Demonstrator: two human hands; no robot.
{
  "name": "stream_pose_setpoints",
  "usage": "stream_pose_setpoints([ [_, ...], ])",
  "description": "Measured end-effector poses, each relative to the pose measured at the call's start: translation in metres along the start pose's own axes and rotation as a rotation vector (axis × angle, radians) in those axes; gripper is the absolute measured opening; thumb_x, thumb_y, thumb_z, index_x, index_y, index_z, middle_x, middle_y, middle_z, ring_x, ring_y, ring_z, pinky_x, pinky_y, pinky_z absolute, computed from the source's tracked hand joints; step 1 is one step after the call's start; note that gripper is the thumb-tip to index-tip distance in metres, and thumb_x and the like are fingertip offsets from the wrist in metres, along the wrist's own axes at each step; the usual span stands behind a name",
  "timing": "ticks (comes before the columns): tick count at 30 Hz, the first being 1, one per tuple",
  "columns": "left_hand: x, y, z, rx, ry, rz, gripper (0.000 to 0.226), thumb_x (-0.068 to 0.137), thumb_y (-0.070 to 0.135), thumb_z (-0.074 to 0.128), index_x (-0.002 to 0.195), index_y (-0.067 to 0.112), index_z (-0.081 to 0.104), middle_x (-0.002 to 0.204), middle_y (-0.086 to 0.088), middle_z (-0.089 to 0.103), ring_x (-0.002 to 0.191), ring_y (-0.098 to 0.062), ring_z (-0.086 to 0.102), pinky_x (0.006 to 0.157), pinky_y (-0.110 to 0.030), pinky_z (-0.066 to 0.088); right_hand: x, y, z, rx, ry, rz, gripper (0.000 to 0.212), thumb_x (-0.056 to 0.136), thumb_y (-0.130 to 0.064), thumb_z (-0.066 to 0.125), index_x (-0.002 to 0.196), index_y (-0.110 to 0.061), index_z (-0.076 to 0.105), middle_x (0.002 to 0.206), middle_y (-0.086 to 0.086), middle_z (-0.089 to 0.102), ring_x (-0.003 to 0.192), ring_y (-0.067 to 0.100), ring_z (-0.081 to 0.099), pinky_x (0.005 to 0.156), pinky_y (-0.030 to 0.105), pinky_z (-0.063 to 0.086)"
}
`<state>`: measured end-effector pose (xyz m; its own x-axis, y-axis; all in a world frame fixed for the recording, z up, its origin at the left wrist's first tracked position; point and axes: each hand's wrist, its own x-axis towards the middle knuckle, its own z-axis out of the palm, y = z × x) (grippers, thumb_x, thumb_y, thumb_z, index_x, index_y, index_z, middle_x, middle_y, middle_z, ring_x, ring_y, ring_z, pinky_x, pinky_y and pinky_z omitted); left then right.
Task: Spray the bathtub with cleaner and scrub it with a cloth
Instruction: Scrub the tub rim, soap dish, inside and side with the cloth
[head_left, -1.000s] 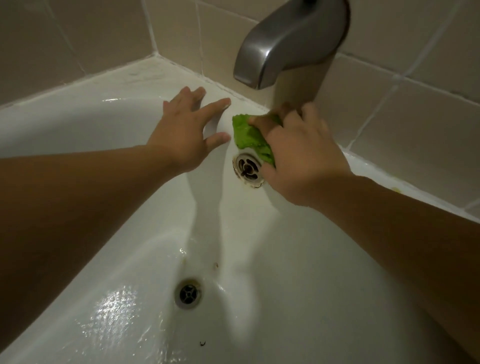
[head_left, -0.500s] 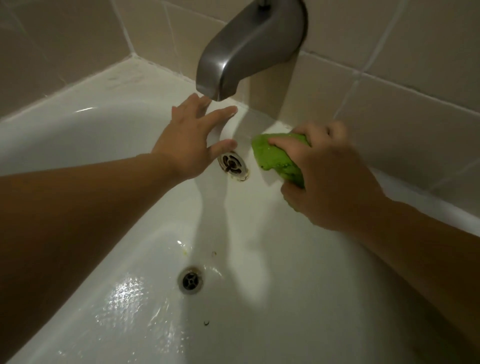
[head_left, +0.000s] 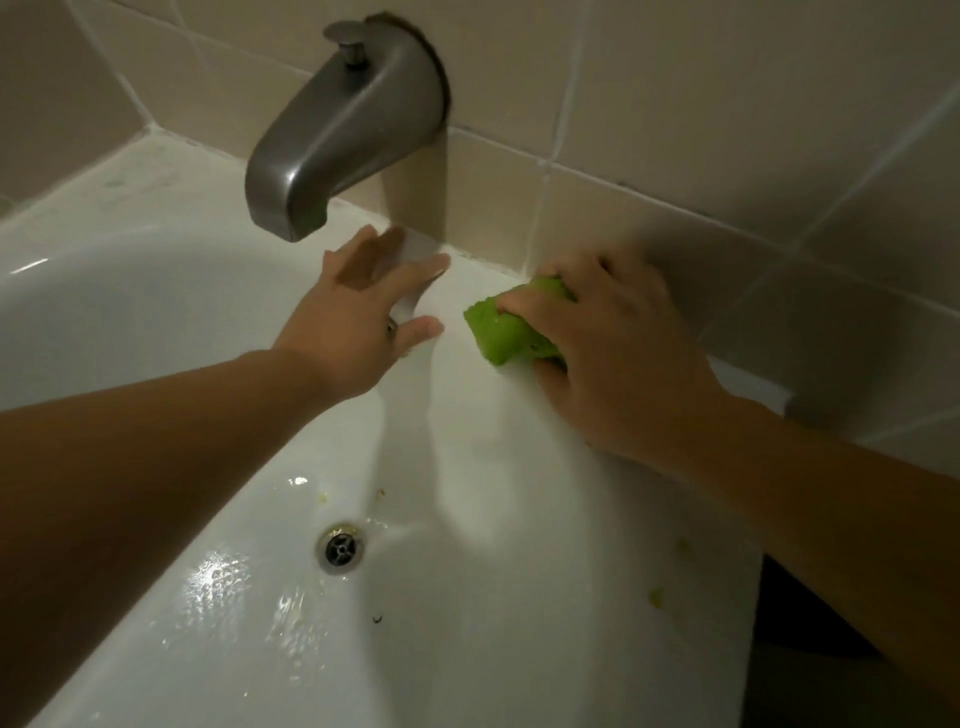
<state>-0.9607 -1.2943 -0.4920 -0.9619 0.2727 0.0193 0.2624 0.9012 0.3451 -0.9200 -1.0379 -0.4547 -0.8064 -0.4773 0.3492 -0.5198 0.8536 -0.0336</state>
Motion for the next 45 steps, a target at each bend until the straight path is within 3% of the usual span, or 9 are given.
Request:
stream_pose_setpoints([
  [2,-0.001,0.006,0.002,-0.022,0.002,0.005,0.062,0.098,0.059,0.048,0.156,0.048,0.029,0.17,0.005,0.018,0.158,-0.023,0.006,0.125,-0.049,0.021,-0.018,0.005,0.003,0.024,-0.038,0.053,0.043,0.086,-0.034,0.056,0.127,-0.025,0.064,0.122,0.009,0.056,0.107,0.035,0.047,0.085,0.049,0.045],
  [6,-0.002,0.017,0.006,0.011,0.01,0.025,0.061,0.1,0.056,0.05,0.157,0.046,0.03,0.17,0.004,0.019,0.158,-0.021,0.006,0.127,-0.049,0.017,-0.035,0.0,0.008,0.105,-0.047,0.185,0.06,0.089,-0.064,0.058,0.133,-0.023,0.061,0.132,0.005,0.053,0.12,0.031,0.043,0.098,0.046,0.045],
  [12,-0.01,0.043,0.008,-0.028,-0.037,0.005,0.063,0.098,0.059,0.05,0.157,0.045,0.032,0.17,0.002,0.02,0.157,-0.024,0.015,0.123,-0.05,0.029,-0.079,0.009,-0.006,0.02,0.05,0.395,0.049,0.092,-0.045,0.058,0.13,-0.016,0.062,0.119,0.01,0.058,0.107,0.034,0.047,0.092,0.044,0.042],
  [22,-0.017,0.078,0.016,-0.099,-0.114,0.092,0.064,0.093,0.067,0.049,0.154,0.051,0.035,0.17,0.001,0.02,0.157,-0.018,0.006,0.125,-0.044,0.019,-0.099,0.013,-0.02,0.095,-0.031,0.405,0.045,0.09,-0.047,0.049,0.124,-0.021,0.061,0.118,0.007,0.054,0.109,0.03,0.042,0.095,0.047,0.044],
  [25,-0.018,0.086,0.016,-0.09,-0.141,0.088,0.068,0.091,0.07,0.05,0.155,0.051,0.033,0.17,0.003,0.018,0.157,-0.016,0.004,0.126,-0.043,0.018,-0.107,0.024,-0.026,0.047,-0.063,0.46,0.048,0.087,-0.047,0.042,0.118,-0.016,0.061,0.113,0.01,0.053,0.105,0.032,0.044,0.09,0.049,0.045],
  [28,-0.018,0.089,0.014,-0.089,-0.154,0.084,0.07,0.091,0.068,0.052,0.156,0.049,0.032,0.171,0.003,0.016,0.158,-0.017,0.003,0.126,-0.042,0.015,-0.085,0.017,-0.024,-0.04,-0.085,0.529,0.035,0.087,-0.043,0.05,0.108,-0.015,0.057,0.109,0.012,0.052,0.103,0.034,0.044,0.085,0.047,0.043],
  [33,-0.017,0.092,0.01,-0.05,-0.177,0.093,0.072,0.093,0.066,0.053,0.158,0.046,0.029,0.171,0.003,0.016,0.158,-0.019,0.003,0.126,-0.042,0.013,-0.095,0.003,-0.022,0.093,-0.075,0.4,0.037,0.089,-0.04,0.043,0.114,-0.018,0.06,0.111,0.006,0.053,0.103,0.026,0.043,0.087,0.044,0.043],
  [39,-0.019,0.09,0.011,-0.081,-0.156,0.086,0.085,0.089,0.068,0.058,0.161,0.035,0.026,0.17,0.003,0.017,0.157,-0.019,0.007,0.125,-0.04,0.015,-0.083,0.009,-0.017,0.161,0.056,0.547,0.035,0.092,-0.029,0.056,0.125,-0.017,0.058,0.117,0.01,0.054,0.105,0.031,0.044,0.088,0.047,0.044],
  [45,-0.017,0.083,0.011,-0.066,-0.146,0.084,0.104,0.08,0.072,0.066,0.161,0.023,0.024,0.169,0.006,0.019,0.157,-0.017,0.009,0.126,-0.038,0.016,-0.051,0.001,-0.011,-0.031,-0.12,0.441,0.034,0.093,-0.033,0.052,0.124,-0.028,0.065,0.116,0.006,0.051,0.11,0.033,0.042,0.092,0.047,0.041],
])
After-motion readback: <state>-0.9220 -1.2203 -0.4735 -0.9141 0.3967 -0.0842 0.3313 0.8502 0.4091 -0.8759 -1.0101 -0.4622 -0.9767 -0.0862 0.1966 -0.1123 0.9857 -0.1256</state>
